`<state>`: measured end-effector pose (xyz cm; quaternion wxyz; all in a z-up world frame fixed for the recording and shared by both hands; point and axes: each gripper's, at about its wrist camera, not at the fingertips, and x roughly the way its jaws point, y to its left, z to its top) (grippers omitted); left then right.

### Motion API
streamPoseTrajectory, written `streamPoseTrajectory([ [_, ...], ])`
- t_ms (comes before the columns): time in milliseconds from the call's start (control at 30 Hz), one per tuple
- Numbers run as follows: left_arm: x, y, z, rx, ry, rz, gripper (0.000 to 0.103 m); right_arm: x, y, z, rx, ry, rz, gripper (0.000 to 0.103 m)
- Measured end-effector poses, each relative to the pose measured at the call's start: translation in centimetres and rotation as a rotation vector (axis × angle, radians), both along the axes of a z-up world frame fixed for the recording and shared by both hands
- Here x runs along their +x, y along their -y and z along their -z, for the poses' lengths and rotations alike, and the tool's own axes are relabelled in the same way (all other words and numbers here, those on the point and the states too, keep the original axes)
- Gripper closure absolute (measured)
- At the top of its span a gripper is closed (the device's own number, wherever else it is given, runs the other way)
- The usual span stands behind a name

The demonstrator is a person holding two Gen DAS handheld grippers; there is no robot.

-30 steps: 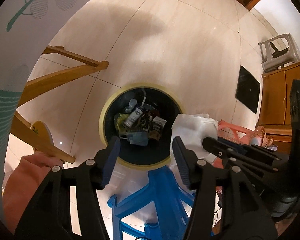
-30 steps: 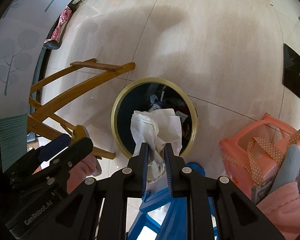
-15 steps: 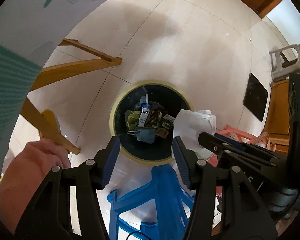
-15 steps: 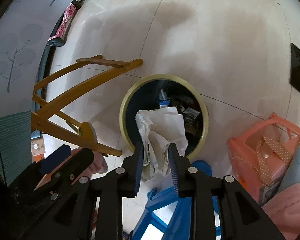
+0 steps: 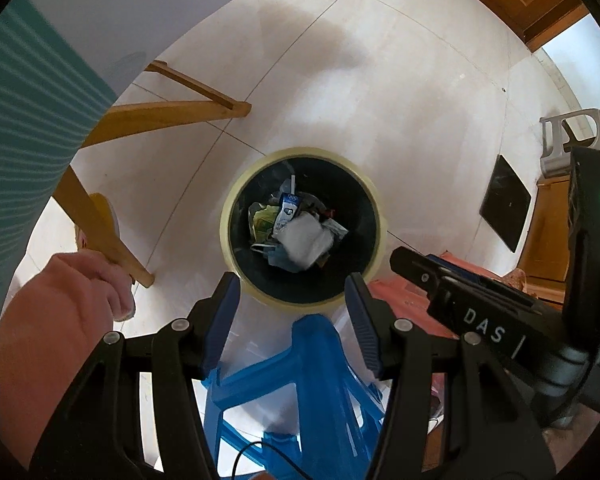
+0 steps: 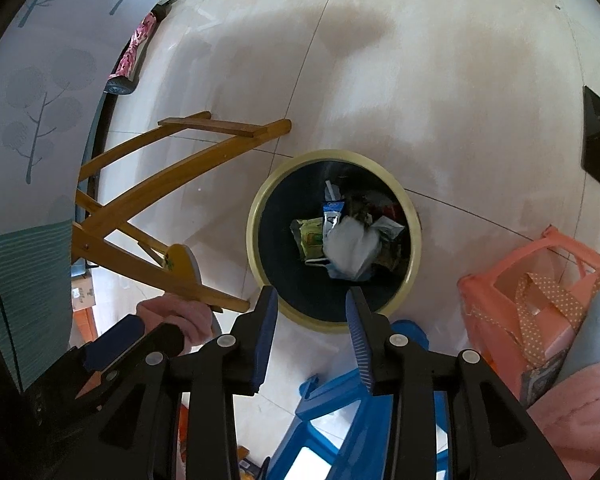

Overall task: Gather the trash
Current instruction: 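Open the left gripper to drop the carton while the right gripper releases the tissue, then move both grippers back over the table toward the silver box and wrapper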

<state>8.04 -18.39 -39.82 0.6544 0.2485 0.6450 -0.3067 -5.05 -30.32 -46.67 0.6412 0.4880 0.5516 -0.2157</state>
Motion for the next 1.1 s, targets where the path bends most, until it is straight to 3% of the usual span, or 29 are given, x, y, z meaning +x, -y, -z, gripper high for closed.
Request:
streamPoseTrajectory([
  [200,-0.9,-1.0,-2.6,-0.017,-0.004,-0.019,0.052,-0.4,-0.9,-2.0,-0.022,-0.064,-0.056,0.067],
  [400,-2.8,-1.8,-7.0,-0.020,0.025,0.031,0.052,-0.8,-2.5,-6.7,-0.079,-0.101,-0.111,0.067],
  [767,-3.6,-5.1,-20.2,-0.180,0.127,0.134,0.052,-1.6,-5.1,-19.1,-0.178,0.037,-0.162,0.067],
  [967,-0.6,-7.0,-26.1,-0.232,0.186,0.131,0.052,0.5,-5.7,-25.2,-0.233,0.114,-0.197,0.067],
  [1100,3.5,-8.5,-29.6,-0.253,0.209,0.084,0.052,3.0,-5.8,-29.5,-0.269,0.177,-0.223,0.067],
])
